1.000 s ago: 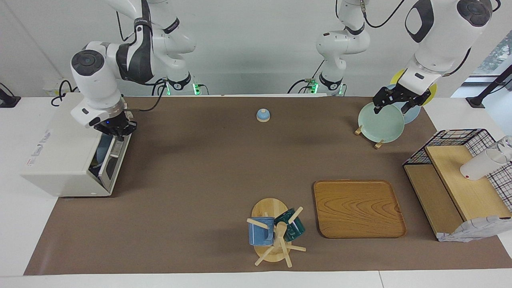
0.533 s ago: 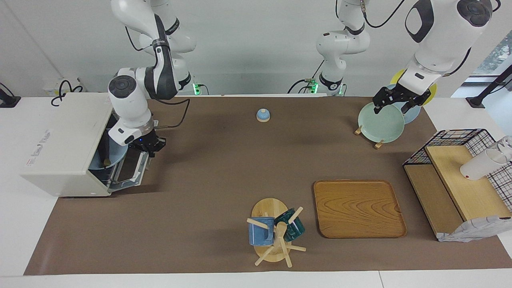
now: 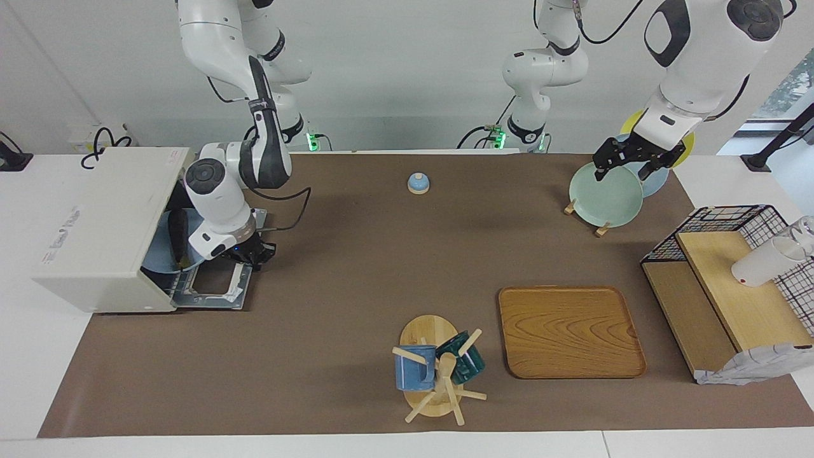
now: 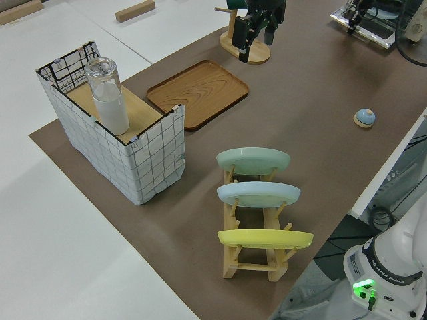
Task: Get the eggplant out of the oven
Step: 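Pull the oven door down and open with the right gripper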
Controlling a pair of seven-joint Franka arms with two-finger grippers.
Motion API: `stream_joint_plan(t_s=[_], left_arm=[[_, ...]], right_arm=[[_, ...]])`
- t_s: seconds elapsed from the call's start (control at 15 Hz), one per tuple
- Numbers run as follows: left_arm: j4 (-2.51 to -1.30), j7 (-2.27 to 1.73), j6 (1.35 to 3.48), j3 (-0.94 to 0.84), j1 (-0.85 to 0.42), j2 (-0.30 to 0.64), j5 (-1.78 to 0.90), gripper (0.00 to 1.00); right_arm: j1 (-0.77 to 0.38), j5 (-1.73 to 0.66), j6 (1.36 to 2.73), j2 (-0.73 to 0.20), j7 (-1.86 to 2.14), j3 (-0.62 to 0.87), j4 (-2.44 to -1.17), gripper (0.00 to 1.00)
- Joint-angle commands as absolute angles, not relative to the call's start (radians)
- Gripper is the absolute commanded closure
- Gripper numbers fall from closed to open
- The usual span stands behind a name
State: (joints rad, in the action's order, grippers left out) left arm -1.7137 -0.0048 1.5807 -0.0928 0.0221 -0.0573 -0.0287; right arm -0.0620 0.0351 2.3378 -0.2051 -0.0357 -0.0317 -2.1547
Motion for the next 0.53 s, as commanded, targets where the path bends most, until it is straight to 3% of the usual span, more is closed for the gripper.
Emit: stream_joint_plan(t_s=[0.0, 0.07, 0.2, 0.47], left_arm=[[-1.717, 0.006, 1.572, -0.104, 0.038, -0.071, -0.014, 0.0], [-1.717, 0.006, 1.574, -0.104, 0.04, -0.071, -0.014, 0.0], [-1.717, 0.005, 1.572, -0.103, 0.04, -0.071, -0.014, 0.0], [-1.72, 0.009, 1.578, -0.103, 0.04, -0.071, -0.014, 0.0]], right_arm=[[-0.129, 0.002, 2.272, -0.201, -0.09, -0.044, -2.099, 1.0], [-0.143, 0.002, 2.202, -0.192, -0.124, -0.046, -2.057, 0.74], [-0.143, 0.02, 2.081, -0.151, -0.133, -0.048, -2.014, 0.44], [-0.114, 0.124, 1.959, -0.092, -0.121, -0.052, -2.008, 0.42]])
